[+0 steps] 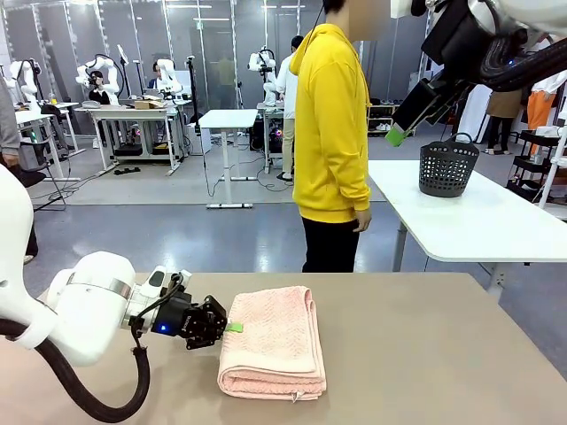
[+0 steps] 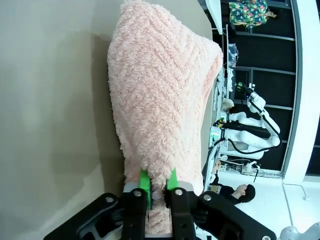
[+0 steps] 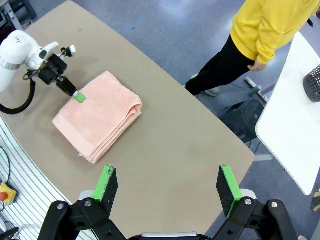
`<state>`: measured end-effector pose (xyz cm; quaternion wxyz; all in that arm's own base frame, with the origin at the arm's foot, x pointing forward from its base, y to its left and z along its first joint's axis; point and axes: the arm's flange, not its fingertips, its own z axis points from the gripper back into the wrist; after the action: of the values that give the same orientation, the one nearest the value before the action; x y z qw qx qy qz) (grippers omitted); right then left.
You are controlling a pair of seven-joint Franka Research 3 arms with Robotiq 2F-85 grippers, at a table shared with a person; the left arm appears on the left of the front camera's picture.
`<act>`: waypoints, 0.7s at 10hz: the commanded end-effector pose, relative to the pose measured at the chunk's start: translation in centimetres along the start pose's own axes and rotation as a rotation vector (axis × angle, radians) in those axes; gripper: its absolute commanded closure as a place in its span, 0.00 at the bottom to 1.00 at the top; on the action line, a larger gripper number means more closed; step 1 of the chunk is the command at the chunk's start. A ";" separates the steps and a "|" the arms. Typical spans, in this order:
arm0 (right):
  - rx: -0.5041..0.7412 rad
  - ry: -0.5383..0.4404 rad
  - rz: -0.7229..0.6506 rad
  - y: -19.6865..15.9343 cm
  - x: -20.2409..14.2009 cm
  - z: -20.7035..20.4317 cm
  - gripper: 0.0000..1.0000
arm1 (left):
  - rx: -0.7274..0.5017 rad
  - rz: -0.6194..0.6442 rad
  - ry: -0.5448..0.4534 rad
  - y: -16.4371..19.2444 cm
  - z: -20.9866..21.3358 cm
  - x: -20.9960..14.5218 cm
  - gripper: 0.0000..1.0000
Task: Fold the towel.
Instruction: Pick up the 100 cm Hotel Towel and place it on the left side of the table.
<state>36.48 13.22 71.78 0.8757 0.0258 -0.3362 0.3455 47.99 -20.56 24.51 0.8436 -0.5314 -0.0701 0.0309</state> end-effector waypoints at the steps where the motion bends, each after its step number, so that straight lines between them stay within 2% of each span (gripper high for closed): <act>1: -0.004 0.008 -0.001 0.1 0.0 0.2 0.00 | 0.017 -0.033 -0.025 -0.4 -0.3 0.0 1.00; 4: -0.004 0.008 -0.001 0.1 0.0 0.2 0.00 | 0.041 -0.068 -0.036 -1.8 2.1 0.0 1.00; 7: -0.004 0.008 -0.001 0.1 0.0 0.2 0.00 | 0.089 -0.097 -0.048 -3.2 6.9 -0.1 1.00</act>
<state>36.49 13.21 71.78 0.8758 0.0259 -0.3362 0.3455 47.60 -17.35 29.10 0.8580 -0.5007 -0.1149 0.0055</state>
